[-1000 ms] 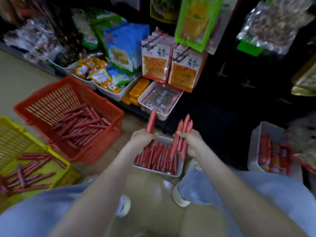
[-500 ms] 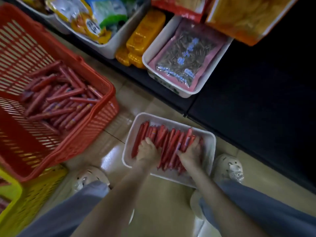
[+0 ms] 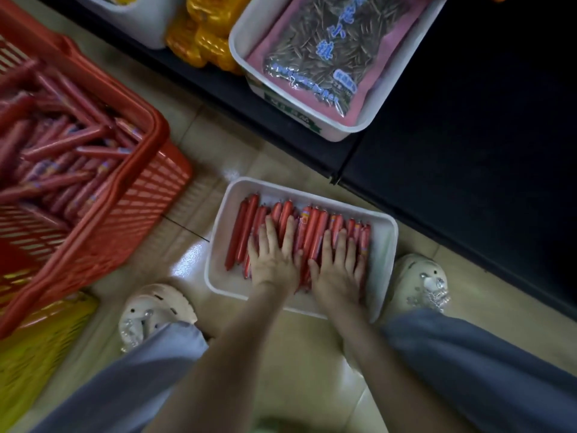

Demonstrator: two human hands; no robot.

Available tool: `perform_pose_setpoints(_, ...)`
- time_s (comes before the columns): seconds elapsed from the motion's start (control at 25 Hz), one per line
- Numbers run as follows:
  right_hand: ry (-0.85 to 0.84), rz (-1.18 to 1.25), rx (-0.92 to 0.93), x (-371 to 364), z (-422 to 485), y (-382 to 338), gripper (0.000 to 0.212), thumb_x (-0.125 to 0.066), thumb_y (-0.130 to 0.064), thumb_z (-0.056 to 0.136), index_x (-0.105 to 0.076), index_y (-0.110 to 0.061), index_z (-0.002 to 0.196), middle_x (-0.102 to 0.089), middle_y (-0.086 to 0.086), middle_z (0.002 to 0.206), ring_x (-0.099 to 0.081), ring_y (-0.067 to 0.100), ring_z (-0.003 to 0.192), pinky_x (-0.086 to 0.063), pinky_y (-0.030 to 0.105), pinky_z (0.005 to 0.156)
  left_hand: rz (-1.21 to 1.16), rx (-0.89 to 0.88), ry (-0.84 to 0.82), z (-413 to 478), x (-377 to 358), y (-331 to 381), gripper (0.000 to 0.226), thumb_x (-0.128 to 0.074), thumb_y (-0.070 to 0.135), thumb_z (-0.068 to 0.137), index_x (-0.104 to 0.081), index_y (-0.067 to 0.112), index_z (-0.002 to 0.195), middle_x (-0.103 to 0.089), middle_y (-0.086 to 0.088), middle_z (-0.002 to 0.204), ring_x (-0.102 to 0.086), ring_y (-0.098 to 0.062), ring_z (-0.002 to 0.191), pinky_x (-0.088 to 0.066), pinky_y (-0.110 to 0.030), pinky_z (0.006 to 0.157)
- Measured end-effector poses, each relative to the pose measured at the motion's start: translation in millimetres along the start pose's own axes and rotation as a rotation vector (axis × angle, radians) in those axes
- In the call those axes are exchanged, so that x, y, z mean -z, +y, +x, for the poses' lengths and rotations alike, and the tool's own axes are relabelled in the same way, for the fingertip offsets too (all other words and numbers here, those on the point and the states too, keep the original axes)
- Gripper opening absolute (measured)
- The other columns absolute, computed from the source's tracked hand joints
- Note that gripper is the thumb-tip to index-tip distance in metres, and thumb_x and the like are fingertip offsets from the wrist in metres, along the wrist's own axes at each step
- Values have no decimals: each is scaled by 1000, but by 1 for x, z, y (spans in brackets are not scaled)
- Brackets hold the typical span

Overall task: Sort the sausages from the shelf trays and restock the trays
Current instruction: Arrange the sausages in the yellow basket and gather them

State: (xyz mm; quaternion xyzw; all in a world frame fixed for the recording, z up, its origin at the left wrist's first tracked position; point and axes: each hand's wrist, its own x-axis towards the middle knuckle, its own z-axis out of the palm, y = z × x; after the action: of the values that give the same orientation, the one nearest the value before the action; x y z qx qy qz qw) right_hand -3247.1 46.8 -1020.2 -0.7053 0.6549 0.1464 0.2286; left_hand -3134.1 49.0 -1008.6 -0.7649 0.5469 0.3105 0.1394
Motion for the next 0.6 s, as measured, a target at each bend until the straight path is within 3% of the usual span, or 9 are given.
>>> perform_pose_setpoints(0.08, -1, 27, -10, 29, -8, -1, 72, -33, -43, 90, -5, -17, 152, -16, 14, 157, -14, 31, 144, -7, 44, 117, -8, -17, 9, -11, 22, 9, 67, -21, 46, 100, 28, 31, 143, 24, -10, 156, 12, -29, 145, 2, -51, 117)
perform_pose_setpoints(0.16, -50, 132, 20, 63, -19, -2, 69, -34, -34, 97, 7, -19, 151, 1, 8, 160, 4, 23, 147, 2, 39, 119, 37, -65, 11, -32, 50, 19, 70, -26, 46, 99, 20, 25, 148, 17, -12, 158, 7, -29, 146, -3, -49, 118)
perform_pose_setpoints(0.28, 37, 239, 141, 129, -54, -14, 61, -36, -28, 99, -9, -13, 151, -18, 9, 157, -15, 21, 145, -11, 35, 118, 66, -131, 75, -76, 111, 27, 69, -32, 38, 99, 5, 15, 152, -6, -16, 158, -14, -31, 144, -16, -42, 117)
perform_pose_setpoints(0.4, 56, 298, 275, 196, -102, -40, 52, -40, -21, 97, -27, -9, 146, -35, 13, 148, -34, 28, 135, -28, 34, 109, 89, -175, 216, -131, 182, 20, 53, -42, 31, 96, -28, 9, 141, -35, -14, 144, -39, -31, 131, -34, -40, 104)
perform_pose_setpoints(0.6, 187, 256, 589, 269, -151, -119, 49, -49, -18, 93, -37, -9, 140, -44, 14, 138, -38, 30, 130, -32, 38, 108, 119, -206, 419, -203, 282, -57, 37, -46, 28, 95, -44, 7, 125, -49, -16, 124, -53, -36, 115, -44, -43, 94)
